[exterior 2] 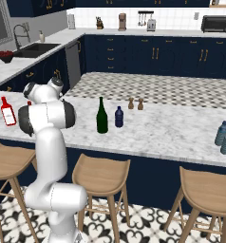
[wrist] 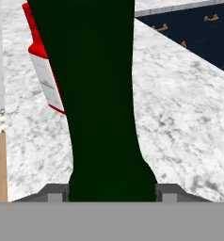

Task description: Move the plastic bottles in the middle to the plastics group, and the glass bottles in the middle to the glass group.

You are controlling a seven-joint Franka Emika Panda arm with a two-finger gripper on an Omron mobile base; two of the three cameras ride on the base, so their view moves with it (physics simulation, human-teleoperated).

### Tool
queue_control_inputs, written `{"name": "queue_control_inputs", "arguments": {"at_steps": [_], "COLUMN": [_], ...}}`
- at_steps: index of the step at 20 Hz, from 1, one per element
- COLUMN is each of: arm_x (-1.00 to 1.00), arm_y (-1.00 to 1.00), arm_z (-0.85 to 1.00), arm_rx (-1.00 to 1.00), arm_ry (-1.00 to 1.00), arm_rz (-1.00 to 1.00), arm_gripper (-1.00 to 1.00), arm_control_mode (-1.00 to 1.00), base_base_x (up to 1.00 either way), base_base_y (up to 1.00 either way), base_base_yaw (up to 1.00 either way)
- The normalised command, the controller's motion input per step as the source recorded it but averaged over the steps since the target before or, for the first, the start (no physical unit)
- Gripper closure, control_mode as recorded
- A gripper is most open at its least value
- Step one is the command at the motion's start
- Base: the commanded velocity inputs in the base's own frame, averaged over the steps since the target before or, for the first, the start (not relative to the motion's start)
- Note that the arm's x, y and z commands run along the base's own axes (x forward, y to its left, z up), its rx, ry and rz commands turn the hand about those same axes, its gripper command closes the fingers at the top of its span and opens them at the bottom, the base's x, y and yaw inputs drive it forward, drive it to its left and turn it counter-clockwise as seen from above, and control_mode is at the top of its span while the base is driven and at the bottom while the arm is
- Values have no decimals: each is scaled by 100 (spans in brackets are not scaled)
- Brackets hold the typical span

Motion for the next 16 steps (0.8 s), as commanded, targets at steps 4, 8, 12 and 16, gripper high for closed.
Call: {"name": "queue_control_inputs", "arguments": {"at_steps": [4, 8, 12, 16], "arm_x": [4, 4, 33, 55], "arm_y": [6, 1, 2, 9], "arm_z": [-45, -21, -2, 0], "arm_rx": [0, 0, 0, 0], "arm_ry": [0, 0, 0, 0], "arm_rz": [6, 5, 1, 0], "arm_gripper": [100, 100, 100, 100], "arm_control_mode": [-100, -100, -100, -100], "base_base_x": [0, 0, 0, 0], "base_base_y": [0, 0, 0, 0], "base_base_yaw": [0, 0, 0, 0]}}
